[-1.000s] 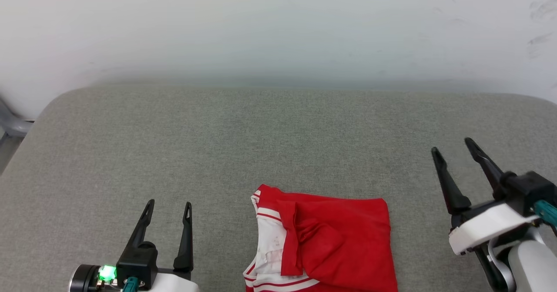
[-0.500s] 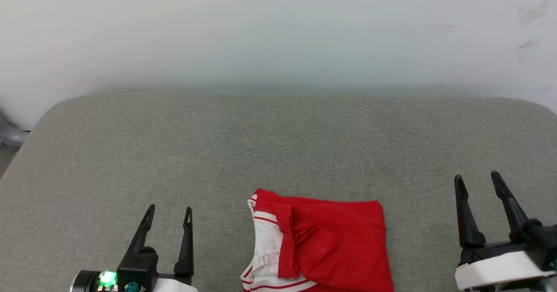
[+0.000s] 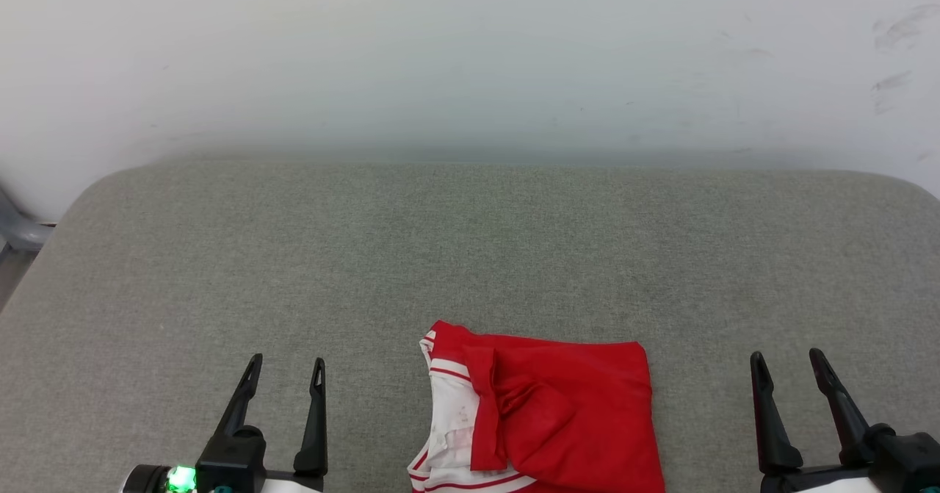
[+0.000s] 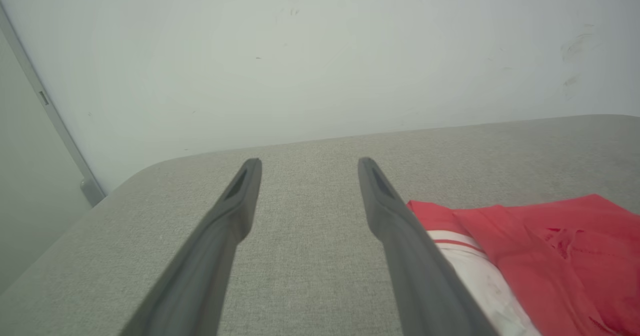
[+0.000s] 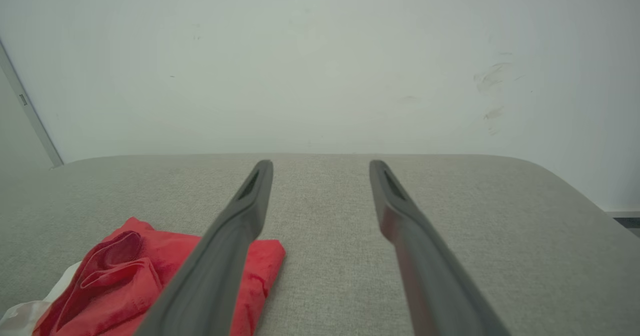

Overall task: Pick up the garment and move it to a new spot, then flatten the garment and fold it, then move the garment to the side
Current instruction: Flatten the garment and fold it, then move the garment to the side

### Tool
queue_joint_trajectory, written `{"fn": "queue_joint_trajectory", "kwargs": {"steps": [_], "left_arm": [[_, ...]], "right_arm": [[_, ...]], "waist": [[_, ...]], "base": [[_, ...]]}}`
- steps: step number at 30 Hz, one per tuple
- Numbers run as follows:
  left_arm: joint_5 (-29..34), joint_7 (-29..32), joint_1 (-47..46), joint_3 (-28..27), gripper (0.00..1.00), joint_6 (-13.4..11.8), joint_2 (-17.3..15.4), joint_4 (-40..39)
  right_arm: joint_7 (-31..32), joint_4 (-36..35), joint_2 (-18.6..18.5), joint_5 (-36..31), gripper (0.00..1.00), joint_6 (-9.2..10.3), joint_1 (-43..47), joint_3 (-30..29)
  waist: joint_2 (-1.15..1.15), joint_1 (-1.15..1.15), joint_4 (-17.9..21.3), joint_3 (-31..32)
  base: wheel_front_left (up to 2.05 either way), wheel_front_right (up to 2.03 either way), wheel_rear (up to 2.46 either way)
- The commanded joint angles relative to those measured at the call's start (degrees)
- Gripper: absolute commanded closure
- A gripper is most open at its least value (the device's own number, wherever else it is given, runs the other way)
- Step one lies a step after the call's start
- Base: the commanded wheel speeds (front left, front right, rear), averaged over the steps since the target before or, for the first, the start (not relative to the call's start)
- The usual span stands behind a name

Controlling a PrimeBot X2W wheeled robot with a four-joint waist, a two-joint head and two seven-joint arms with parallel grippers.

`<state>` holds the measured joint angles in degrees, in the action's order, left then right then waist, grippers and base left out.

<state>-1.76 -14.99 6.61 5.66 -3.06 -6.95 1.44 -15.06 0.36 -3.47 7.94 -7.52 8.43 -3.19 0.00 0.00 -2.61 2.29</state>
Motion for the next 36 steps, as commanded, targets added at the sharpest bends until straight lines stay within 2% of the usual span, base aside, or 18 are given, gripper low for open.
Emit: {"fn": "queue_joint_trajectory", "kwargs": {"steps": [1, 15, 24, 30, 36], "left_arm": [[-0.09, -0.27, 0.39, 0.08, 0.00, 0.14, -0.23, -0.21], [-0.05, -0.28, 0.34, 0.15, 0.00, 0.12, -0.07, -0.14], [0.24, -0.27, 0.04, 0.68, 0.00, 0.01, 0.38, 0.12], [0.34, -0.27, -0.73, 0.98, 0.00, 0.08, 0.52, 0.17], [0.35, -0.27, -1.08, 1.31, 0.00, 0.00, 0.81, 0.23]], "right_arm": [[-0.14, 0.14, 0.24, 0.08, 0.00, 0.07, 0.66, 0.02], [-0.14, 0.03, 0.46, 1.12, 0.00, 0.06, -0.69, -0.89], [2.23, -3.22, -5.60, 2.38, 0.00, 0.06, -9.88, -1.30], [8.54, -4.41, -11.56, 5.14, 0.00, 0.06, -18.03, 1.12], [21.01, -3.11, -16.08, 11.42, 0.00, 0.06, -23.87, 6.53]], "waist": [[0.00, 0.00, -0.03, 0.01], [0.00, 0.00, -0.75, 0.03], [0.00, 0.00, -1.64, -0.48], [0.00, 0.00, -2.60, -1.20], [0.00, 0.00, -3.40, -2.08]], "base": [[0.00, 0.00, 0.00], [0.00, 0.00, 0.00], [0.00, 0.00, 0.00], [0.00, 0.00, 0.00], [0.00, 0.00, 0.00]]}}
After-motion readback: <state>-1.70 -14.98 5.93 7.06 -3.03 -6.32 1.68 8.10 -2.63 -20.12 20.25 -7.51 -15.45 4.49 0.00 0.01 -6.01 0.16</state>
